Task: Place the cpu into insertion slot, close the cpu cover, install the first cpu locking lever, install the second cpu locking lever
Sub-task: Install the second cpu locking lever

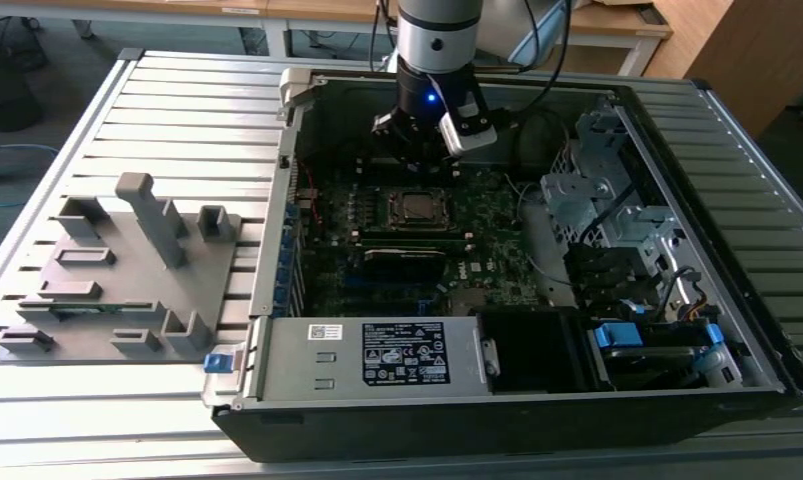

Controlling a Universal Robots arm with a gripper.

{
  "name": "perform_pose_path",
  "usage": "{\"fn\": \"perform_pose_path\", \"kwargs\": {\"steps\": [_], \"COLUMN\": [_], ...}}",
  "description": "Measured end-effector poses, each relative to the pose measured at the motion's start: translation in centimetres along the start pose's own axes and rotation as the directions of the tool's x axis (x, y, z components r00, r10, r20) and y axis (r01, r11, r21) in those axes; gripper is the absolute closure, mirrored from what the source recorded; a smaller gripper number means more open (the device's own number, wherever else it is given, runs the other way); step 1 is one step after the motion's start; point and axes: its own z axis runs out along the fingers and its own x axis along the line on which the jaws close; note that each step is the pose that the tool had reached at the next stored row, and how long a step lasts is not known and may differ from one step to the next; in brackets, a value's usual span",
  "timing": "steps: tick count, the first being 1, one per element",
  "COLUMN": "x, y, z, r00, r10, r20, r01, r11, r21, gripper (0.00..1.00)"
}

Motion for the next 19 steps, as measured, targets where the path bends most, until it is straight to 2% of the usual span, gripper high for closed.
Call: {"fn": "perform_pose_path", "kwargs": {"steps": [19], "x": [-0.04], "y": [-0.26], "z": [-0.13], "r00": [1.0], "r10": [0.0], "r20": [-0.0001], "r01": [0.0], "r11": [1.0], "r21": [0.0003], "gripper": [0.9]}}
